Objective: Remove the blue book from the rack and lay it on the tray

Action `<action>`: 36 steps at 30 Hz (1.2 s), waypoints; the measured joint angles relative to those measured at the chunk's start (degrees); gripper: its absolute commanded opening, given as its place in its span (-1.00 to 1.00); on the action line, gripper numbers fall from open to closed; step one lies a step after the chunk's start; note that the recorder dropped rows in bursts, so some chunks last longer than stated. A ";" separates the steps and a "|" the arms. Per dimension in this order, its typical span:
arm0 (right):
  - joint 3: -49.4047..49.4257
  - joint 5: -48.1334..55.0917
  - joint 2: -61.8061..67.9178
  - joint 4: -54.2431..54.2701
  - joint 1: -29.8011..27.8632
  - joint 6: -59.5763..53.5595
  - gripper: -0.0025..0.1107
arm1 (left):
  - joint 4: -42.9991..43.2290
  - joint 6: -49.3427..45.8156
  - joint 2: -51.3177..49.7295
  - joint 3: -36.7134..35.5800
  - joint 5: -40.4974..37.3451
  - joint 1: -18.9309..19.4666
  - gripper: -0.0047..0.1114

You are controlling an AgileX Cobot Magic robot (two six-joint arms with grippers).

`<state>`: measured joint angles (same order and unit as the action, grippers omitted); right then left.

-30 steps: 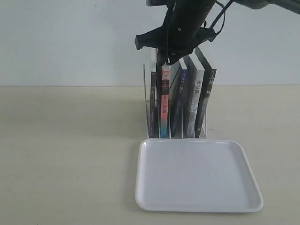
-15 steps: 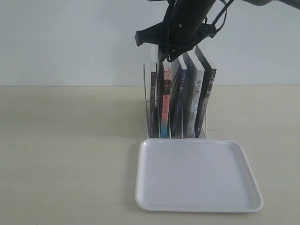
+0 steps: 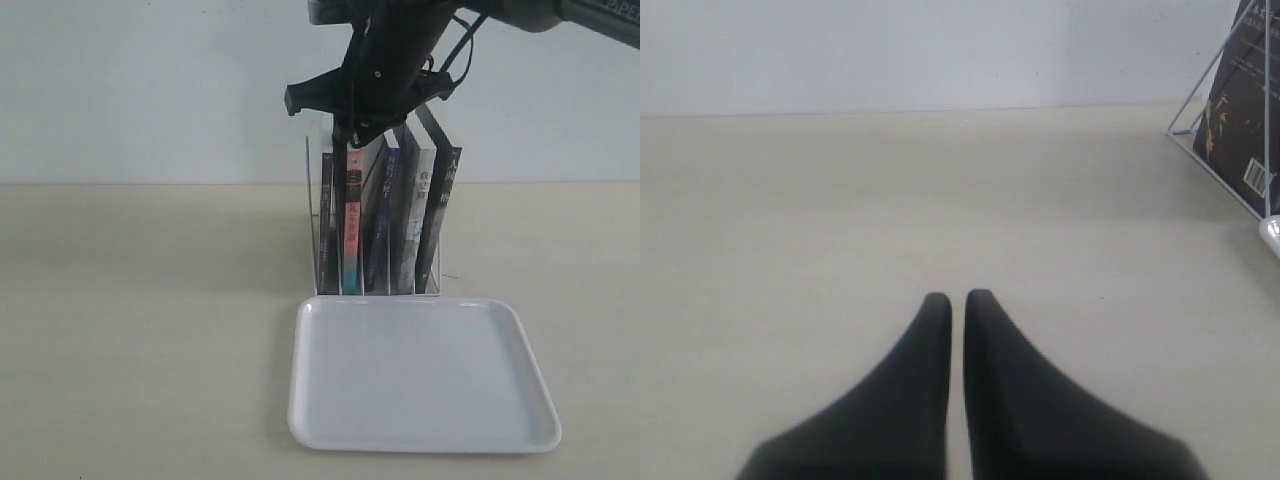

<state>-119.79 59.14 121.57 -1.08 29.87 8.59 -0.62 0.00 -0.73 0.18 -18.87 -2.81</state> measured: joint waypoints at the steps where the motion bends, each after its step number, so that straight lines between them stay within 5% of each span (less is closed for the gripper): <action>1: 0.00 0.00 0.13 0.00 0.00 0.00 -0.48 | 0.00 0.00 0.00 0.00 0.00 0.00 -0.85; 3: 0.00 0.00 0.13 0.00 0.00 0.00 -0.53 | 0.00 0.00 0.00 0.00 0.00 0.00 -0.85; 7: 0.00 0.24 0.13 0.08 0.00 0.53 -0.96 | 0.00 0.00 0.00 0.00 0.00 0.00 -0.85; 36: 0.58 -1.46 -7.38 -1.07 0.00 0.53 -0.96 | 0.00 0.00 0.00 0.00 0.00 0.00 -0.85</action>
<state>-119.21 57.68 114.19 -2.15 29.87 9.13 -0.62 0.00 -0.73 0.18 -18.87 -2.81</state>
